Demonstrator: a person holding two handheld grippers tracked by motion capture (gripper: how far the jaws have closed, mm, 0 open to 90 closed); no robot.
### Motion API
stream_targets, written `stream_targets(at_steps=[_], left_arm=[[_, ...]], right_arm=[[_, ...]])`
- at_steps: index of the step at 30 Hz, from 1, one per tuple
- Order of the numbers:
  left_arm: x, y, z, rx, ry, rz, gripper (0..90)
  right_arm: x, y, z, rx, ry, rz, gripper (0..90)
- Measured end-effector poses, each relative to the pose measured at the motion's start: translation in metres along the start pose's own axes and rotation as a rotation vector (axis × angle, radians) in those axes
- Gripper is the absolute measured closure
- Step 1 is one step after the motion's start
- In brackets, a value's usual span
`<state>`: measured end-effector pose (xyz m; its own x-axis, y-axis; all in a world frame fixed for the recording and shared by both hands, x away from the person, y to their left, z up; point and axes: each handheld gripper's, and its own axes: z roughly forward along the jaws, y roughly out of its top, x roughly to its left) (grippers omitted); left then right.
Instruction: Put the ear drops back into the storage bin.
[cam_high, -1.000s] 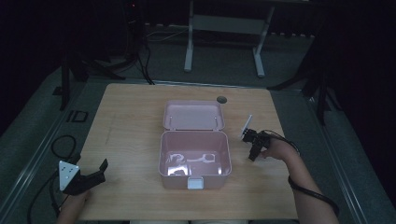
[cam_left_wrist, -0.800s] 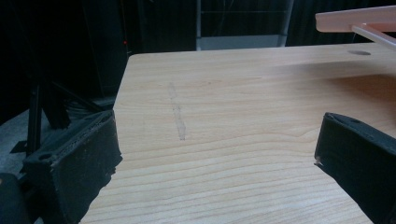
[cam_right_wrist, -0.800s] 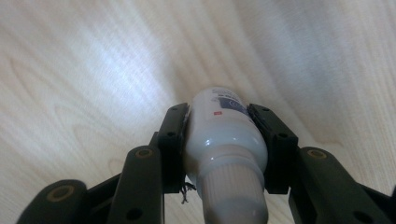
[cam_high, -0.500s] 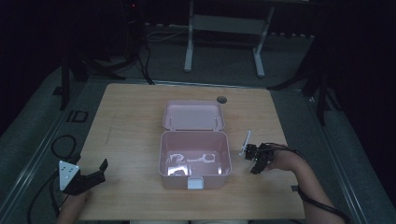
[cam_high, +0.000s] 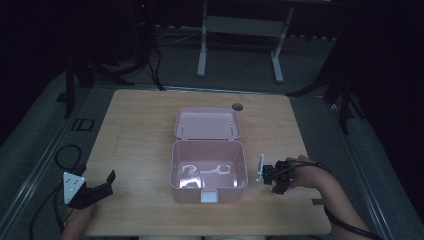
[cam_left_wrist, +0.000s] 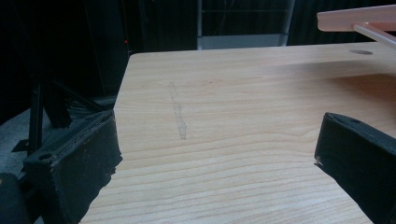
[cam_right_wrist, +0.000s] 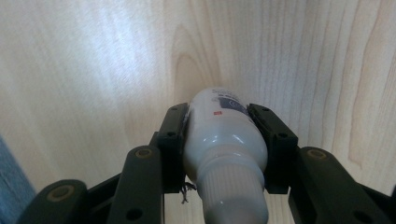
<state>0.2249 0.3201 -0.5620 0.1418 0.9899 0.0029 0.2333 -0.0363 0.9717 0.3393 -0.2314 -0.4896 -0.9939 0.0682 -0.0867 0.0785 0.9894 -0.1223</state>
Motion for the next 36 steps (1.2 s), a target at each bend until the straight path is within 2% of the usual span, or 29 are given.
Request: stream_targets(at_steps=[2, 6, 10, 18, 24, 30, 36], left_arm=[[0.0, 0.0, 0.0, 0.001, 0.0, 0.0, 0.3], [0.0, 0.0, 0.0, 0.0, 0.0, 0.0, 0.3], [0.0, 0.0, 0.0, 0.001, 0.0, -0.001, 0.3], [0.0, 0.0, 0.0, 0.002, 0.001, -0.002, 0.3], [0.0, 0.0, 0.0, 0.001, 0.001, -0.003, 0.4], [0.0, 0.0, 0.0, 0.002, -0.001, -0.002, 0.4], [0.0, 0.0, 0.0, 0.001, -0.002, -0.002, 0.4]], right_arm=[[0.003, 0.001, -0.004, 0.012, -0.009, -0.018, 59.5], [0.007, 0.004, -0.015, 0.02, -0.007, -0.018, 59.5], [0.011, 0.007, -0.031, -0.003, 0.014, -0.031, 59.5], [0.016, 0.012, -0.065, -0.023, 0.003, -0.057, 59.5], [0.015, 0.017, -0.094, -0.019, -0.01, -0.069, 59.5], [0.012, 0.027, -0.123, -0.037, -0.026, -0.061, 59.6], [0.007, 0.041, -0.142, -0.036, -0.05, -0.064, 59.5]])
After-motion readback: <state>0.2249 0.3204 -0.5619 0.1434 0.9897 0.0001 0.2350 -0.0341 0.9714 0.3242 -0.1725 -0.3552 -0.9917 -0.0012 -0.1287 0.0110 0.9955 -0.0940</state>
